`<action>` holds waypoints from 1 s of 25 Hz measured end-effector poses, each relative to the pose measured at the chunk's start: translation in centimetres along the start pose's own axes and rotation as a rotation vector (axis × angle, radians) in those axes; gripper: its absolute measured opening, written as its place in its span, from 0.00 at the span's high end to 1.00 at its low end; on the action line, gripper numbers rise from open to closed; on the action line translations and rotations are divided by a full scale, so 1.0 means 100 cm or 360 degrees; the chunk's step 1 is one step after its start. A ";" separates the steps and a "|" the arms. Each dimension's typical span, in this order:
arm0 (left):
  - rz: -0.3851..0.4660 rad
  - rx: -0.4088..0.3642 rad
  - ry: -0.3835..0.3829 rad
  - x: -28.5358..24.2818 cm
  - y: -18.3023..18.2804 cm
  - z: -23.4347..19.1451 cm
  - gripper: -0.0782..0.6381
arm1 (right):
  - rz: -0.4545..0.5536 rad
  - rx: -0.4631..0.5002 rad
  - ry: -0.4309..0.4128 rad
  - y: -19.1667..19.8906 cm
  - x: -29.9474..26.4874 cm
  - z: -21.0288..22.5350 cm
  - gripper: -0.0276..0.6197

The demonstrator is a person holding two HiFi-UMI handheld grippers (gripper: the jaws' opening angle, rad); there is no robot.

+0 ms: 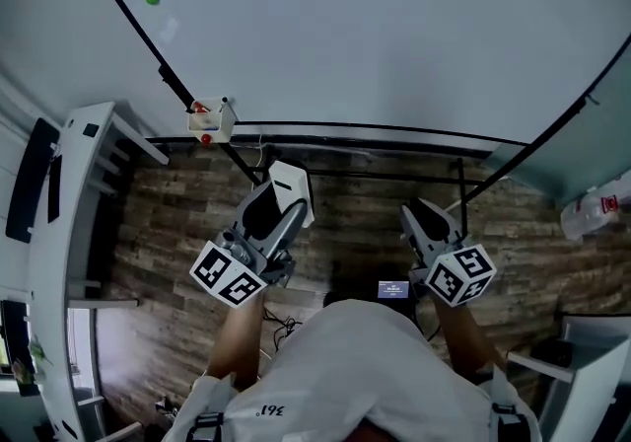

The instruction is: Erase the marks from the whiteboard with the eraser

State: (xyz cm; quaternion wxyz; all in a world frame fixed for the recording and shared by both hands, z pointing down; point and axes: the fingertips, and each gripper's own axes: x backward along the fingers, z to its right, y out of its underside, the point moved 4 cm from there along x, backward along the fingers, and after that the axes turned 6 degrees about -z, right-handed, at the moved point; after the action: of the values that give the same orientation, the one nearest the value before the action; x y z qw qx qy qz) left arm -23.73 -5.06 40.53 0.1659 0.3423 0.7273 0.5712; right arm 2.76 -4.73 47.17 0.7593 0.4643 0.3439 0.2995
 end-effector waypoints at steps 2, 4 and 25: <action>-0.0006 0.0036 0.0002 0.008 0.005 -0.002 0.56 | 0.0001 0.0007 0.0004 0.001 -0.001 -0.006 0.78; -0.0011 0.0063 0.0000 0.016 0.010 -0.003 0.56 | 0.0001 0.0019 0.0004 0.002 -0.002 -0.011 0.78; -0.0135 0.0239 0.0022 0.059 0.054 0.009 0.56 | -0.0003 0.0113 0.0027 0.004 0.010 -0.033 0.84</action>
State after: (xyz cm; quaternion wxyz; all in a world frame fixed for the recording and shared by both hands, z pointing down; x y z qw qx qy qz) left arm -25.71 0.22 46.28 0.1588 0.3185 0.7832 0.5099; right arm 0.66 -2.14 46.16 0.7395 0.4882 0.3612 0.2903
